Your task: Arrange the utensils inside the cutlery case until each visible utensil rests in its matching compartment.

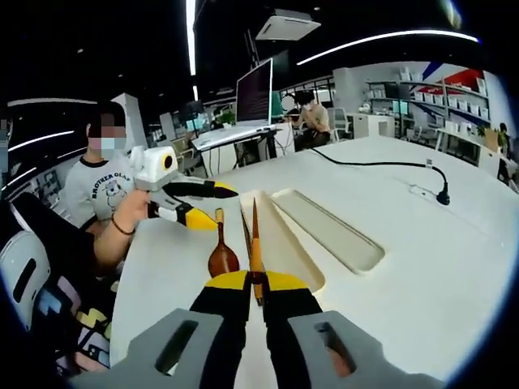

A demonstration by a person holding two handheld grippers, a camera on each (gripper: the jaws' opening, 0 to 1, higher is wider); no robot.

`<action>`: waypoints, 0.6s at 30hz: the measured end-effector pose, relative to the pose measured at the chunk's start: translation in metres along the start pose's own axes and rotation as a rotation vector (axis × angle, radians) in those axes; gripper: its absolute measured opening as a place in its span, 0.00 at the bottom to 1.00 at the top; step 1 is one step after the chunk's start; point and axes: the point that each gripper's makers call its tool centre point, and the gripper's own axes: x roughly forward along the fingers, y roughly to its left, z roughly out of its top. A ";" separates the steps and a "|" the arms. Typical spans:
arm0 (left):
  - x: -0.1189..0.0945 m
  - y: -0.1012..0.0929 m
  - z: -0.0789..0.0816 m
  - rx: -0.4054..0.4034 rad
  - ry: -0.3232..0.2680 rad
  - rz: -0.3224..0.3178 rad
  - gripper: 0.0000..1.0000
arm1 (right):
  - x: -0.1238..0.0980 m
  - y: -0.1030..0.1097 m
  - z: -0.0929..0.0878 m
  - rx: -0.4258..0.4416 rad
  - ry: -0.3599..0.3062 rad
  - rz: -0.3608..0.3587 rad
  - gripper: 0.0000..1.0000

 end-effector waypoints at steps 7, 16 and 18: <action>0.006 0.008 -0.004 -0.029 0.002 0.043 0.76 | 0.002 -0.011 0.000 0.013 0.004 -0.001 0.04; 0.020 -0.003 -0.007 -0.110 -0.003 -0.009 0.95 | 0.008 -0.015 -0.011 -0.009 0.052 0.009 0.04; 0.021 -0.002 -0.006 -0.113 -0.008 0.001 1.00 | 0.008 -0.016 -0.011 -0.002 0.049 0.015 0.04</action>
